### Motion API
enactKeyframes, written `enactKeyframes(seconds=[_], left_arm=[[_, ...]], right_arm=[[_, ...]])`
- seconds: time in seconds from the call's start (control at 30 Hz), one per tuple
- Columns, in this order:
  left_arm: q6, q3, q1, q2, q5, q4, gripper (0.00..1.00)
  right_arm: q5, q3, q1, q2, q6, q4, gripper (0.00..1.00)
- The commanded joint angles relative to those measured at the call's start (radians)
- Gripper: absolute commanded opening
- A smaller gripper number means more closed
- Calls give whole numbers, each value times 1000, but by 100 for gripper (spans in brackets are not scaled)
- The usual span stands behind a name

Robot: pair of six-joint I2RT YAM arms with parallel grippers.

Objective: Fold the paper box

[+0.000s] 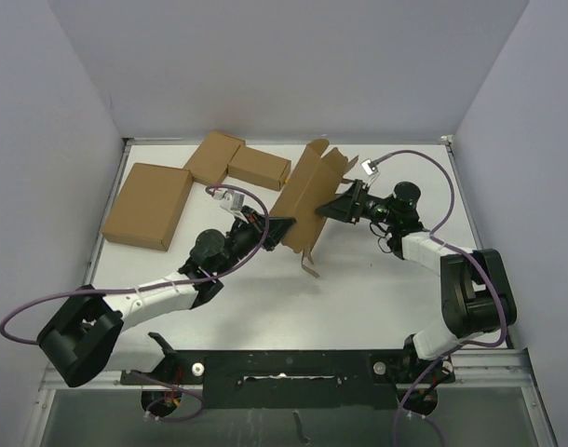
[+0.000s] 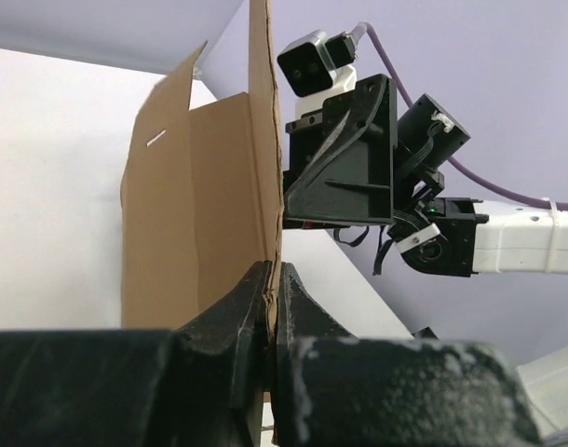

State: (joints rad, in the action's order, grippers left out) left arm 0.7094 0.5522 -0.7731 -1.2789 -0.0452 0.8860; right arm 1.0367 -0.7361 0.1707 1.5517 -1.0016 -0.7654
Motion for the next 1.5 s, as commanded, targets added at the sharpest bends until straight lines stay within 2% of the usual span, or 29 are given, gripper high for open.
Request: enactKeyframes(seconds=[0.0,0.2,0.43,0.7,0.87,0.9,0.93,0.97,1.03,1.1,1.13,1.23,1.33,1.47], left_arm=[[82,20,-11,-50,-2,173,0],[131,23,-12,-109,3,213,0],[148,12,-12,-93,65,157,0],[151,15,-9,-104,77,132,0],[142,15,-5,-113,59,154,0],[139,15,-3,-110,56,155,0],[137,13,-1,-106,53,154,0],[131,8,7,-92,45,151,0],[130,4,20,-76,30,135,0],[126,3,46,-47,-5,97,0],[125,3,70,-29,-24,76,0],[124,6,131,33,-89,2,0],[115,40,194,101,-171,-110,0],[93,88,269,177,-303,-288,0]], right_arm=[[21,0,-11,-5,-75,-148,86],[31,4,-20,-6,-99,-189,63],[38,1,-26,-7,-100,-186,35],[57,-41,-25,1,-36,-31,0],[55,-40,-25,10,-43,-28,0],[53,-40,-26,11,-36,-25,3],[50,-41,-27,7,-22,-12,9],[51,-48,-29,0,9,24,25],[65,-54,-33,-6,45,36,43],[96,-66,-38,-10,96,48,57],[108,-78,-40,-13,133,73,61],[144,-127,-39,-43,307,236,69],[203,-189,-42,-88,586,440,71],[245,-319,-48,-140,1046,899,72]])
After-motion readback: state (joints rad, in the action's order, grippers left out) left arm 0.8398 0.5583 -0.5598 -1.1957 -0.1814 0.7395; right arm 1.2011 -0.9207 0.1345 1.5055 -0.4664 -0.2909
